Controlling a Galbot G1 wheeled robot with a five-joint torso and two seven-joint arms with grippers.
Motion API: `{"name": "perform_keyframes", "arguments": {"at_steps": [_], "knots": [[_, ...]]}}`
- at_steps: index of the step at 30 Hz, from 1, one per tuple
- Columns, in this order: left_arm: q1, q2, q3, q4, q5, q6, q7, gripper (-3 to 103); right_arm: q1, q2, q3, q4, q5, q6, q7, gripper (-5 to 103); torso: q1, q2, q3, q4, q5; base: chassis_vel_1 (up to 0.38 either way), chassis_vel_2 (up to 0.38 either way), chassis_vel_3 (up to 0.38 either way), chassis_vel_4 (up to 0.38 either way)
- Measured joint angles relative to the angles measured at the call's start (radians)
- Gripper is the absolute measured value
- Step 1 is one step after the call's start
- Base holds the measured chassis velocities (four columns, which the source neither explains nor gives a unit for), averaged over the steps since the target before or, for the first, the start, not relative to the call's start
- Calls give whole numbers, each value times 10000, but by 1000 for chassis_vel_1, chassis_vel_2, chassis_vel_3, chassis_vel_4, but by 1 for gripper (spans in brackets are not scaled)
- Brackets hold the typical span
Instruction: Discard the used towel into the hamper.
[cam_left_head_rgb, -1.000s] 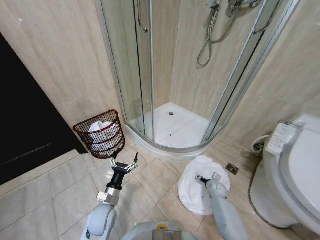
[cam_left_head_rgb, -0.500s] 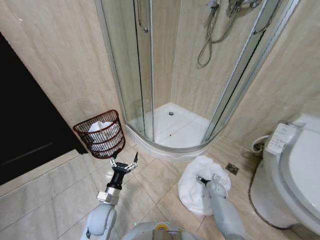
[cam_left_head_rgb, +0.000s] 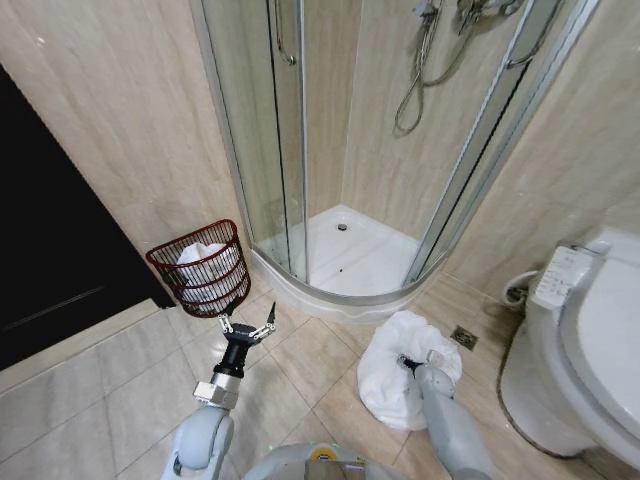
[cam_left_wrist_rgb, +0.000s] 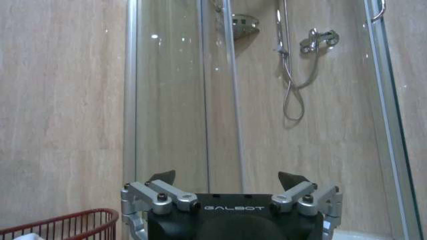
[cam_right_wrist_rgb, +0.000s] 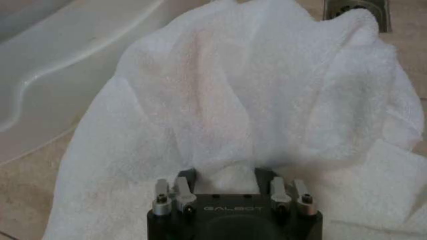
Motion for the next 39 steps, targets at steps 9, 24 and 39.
{"name": "perform_keyframes", "arguments": {"at_steps": [9, 24, 39], "knots": [[19, -5, 1, -33, 34, -10, -2, 100, -97, 18, 14, 56, 27, 133, -58, 23, 0, 0, 0, 1, 0, 0, 0, 0, 0], [81, -47, -17, -130, 25, -76, 2, 100, -331, 86, 121, 665, 654, 605, -23, 4, 0, 0, 0, 1, 2, 0, 0, 0, 0], [93, -290, 17, -158, 6, -232, 26, 100, -3049, 494, 342, 6272, -1666, 4133, 537, 4, 0, 0, 0, -3, 1, 0, 0, 0, 0]]}}
